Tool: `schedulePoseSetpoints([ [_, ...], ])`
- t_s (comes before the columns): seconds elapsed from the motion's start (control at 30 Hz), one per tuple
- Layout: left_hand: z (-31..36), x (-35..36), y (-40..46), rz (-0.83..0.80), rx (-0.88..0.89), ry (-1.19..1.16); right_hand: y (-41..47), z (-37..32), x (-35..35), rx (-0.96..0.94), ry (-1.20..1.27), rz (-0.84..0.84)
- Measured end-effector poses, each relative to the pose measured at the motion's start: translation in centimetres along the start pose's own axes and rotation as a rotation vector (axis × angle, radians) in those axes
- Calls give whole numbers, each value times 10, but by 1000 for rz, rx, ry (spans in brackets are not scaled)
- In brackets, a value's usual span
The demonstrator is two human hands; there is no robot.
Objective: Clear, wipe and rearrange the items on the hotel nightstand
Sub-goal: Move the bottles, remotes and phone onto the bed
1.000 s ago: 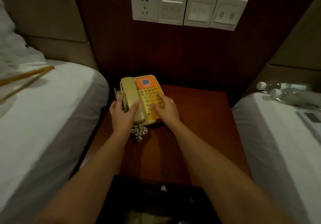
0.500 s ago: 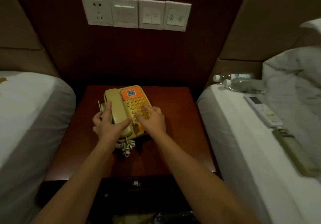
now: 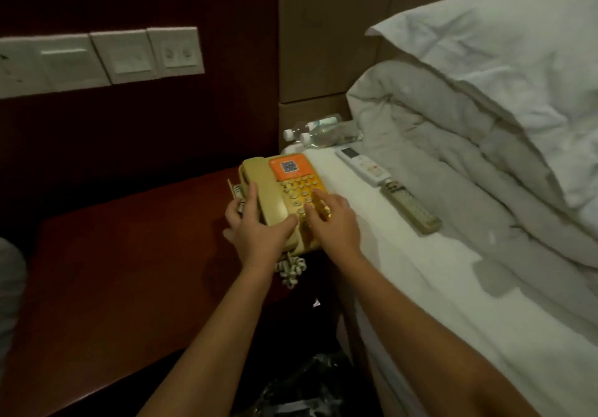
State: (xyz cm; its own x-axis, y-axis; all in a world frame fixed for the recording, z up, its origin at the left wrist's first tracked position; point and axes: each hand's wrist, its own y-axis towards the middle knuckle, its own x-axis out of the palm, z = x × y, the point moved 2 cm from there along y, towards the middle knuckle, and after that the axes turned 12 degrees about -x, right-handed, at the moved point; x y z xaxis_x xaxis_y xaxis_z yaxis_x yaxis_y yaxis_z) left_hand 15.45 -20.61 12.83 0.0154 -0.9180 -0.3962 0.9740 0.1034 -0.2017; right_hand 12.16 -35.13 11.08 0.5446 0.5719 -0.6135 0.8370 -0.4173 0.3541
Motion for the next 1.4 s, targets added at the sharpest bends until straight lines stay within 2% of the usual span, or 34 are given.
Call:
schedulePoseSetpoints([
  [0.1,36,57,-15,-38,-21,-54,36,29,-55,-7,-67,18],
  [0.23,69,129,-13,-38,-94,-128,94,78,-98,-44,-64,-39],
  [0.47,102,213,-3,-26,-19,-125,138,159,-121,82,104,-23],
  [0.57,105,233,11,-39,-25,-54,152,179,-122,33,30,-76],
  [0.67,100,242,12,-48,-12,5,150,196,-117,-59,-57,-209],
  [0.77,96,242,11,-60,18,72,144,201,-115,-145,-286,-294],
  [0.87,96,236,11,-115,10,91,137,191,-117,-218,-419,-229],
  [1.1,78,223,9,-172,109,43,129,180,-120,-266,-440,-164],
  [1.4,70,196,34,-102,153,116,136,151,-121,-285,-395,-75],
])
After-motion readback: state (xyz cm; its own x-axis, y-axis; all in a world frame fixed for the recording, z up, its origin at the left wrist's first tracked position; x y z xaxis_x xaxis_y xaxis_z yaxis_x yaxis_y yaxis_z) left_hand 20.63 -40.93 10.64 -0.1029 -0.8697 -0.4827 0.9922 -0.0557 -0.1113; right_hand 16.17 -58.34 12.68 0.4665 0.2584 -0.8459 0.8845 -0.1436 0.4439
